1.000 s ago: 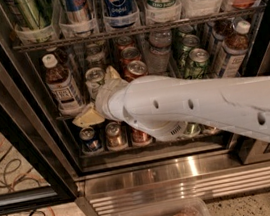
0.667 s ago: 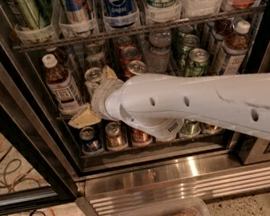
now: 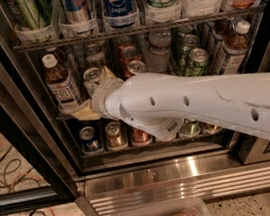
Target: Pick 7up can from middle shelf of fridge
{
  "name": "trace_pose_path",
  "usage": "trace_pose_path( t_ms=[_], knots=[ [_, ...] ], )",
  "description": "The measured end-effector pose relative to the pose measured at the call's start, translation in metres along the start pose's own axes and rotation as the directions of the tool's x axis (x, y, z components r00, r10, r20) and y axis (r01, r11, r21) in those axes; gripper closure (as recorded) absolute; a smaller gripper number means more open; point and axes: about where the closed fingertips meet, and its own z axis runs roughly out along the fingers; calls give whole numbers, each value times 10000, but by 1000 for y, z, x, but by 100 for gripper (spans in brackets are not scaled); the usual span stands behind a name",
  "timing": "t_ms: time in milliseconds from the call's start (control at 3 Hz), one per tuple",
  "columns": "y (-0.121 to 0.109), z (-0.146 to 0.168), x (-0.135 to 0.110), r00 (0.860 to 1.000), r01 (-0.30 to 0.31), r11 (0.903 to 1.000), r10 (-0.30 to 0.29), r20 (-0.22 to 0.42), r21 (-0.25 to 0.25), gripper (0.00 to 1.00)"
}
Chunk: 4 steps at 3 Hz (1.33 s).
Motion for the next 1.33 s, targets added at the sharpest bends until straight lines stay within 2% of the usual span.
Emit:
trace_pose_path(
  t_ms=[1000,1333],
  knots=[
    [0,0,0,10000,1,10000,-1,1,0,87],
    [0,0,0,10000,1,10000,-1,1,0,100]
  ],
)
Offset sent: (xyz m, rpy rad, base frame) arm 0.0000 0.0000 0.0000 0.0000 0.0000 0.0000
